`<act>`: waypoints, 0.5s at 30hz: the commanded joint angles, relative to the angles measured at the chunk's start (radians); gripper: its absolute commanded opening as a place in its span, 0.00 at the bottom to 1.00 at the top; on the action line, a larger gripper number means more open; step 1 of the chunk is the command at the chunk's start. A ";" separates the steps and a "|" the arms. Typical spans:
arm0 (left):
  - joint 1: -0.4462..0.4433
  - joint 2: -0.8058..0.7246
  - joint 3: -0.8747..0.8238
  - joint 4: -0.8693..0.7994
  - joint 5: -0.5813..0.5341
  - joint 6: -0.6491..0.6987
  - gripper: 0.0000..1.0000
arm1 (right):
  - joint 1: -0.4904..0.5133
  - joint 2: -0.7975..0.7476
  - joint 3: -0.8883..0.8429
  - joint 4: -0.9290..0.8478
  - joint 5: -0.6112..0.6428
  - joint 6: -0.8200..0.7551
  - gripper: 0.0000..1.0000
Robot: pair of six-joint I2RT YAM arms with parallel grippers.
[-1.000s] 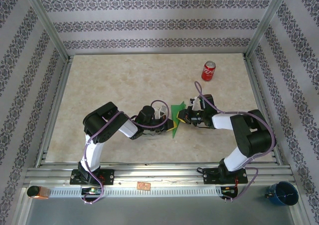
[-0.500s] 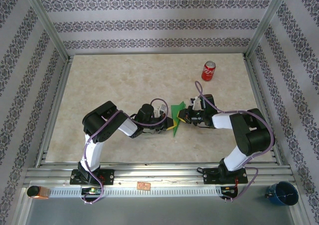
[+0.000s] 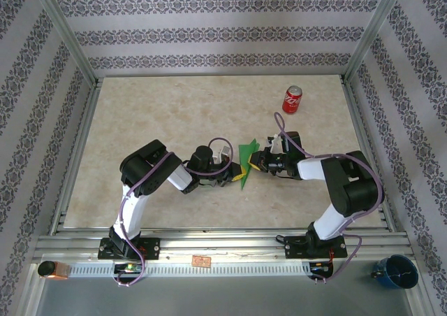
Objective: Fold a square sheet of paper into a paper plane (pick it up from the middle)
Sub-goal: Fold the wing for the fifth time at the center of the table.
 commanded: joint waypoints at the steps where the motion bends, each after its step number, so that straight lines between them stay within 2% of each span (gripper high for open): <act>1: 0.010 0.002 0.009 -0.011 0.018 0.000 0.00 | -0.004 0.024 0.027 0.037 -0.026 0.003 0.13; 15: 0.010 -0.008 0.018 -0.083 0.015 0.013 0.00 | -0.019 0.110 0.086 0.059 -0.043 0.005 0.13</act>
